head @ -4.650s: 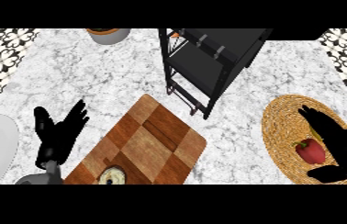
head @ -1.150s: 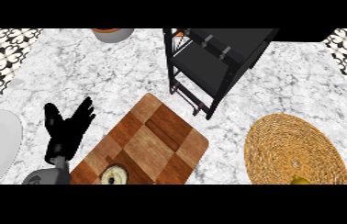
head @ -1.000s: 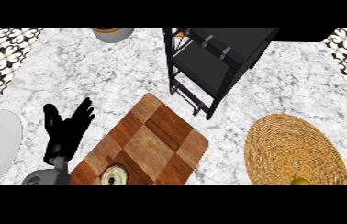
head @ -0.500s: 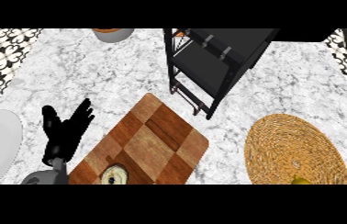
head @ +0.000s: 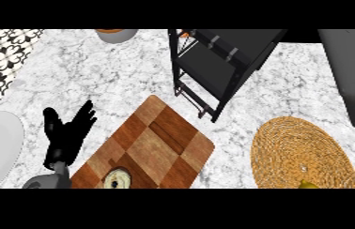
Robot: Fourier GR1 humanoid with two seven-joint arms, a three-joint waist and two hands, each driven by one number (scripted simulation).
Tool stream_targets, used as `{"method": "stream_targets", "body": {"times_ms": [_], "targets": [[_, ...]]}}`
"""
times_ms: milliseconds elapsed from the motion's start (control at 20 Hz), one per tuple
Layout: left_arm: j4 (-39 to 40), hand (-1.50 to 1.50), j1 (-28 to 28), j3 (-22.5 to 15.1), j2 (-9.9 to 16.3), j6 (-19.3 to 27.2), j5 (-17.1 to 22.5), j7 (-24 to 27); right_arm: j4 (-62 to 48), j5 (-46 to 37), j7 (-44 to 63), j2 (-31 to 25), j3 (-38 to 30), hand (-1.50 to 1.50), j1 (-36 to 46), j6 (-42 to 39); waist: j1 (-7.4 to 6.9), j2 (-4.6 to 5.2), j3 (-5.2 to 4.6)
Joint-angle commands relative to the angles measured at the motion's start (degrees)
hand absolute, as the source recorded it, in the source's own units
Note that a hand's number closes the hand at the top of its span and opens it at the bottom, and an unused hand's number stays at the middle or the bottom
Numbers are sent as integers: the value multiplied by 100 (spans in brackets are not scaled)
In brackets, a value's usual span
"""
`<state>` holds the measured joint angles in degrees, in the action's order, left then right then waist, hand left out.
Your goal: Pick the bell pepper from the placemat and place it in the tiered shelf
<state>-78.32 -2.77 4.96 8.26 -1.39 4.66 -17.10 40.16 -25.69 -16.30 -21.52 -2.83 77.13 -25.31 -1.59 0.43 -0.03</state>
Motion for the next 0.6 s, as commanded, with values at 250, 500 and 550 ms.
{"method": "stream_targets", "body": {"times_ms": [250, 500, 550], "targets": [[-113, 0, -216, 69, 115, -76, 85, -358, -815, -248, -782, -173, -44, 150, 244, -76, 41, -8, 2], [-380, 0, 182, 38, -32, 55, 56, -265, -975, -81, -215, 22, -342, 150, 348, 99, 38, -32, 3], [308, 0, -116, 91, -22, 37, -65, 125, -1043, 117, -1, 211, -531, 150, 428, 164, 97, -13, -4]]}}
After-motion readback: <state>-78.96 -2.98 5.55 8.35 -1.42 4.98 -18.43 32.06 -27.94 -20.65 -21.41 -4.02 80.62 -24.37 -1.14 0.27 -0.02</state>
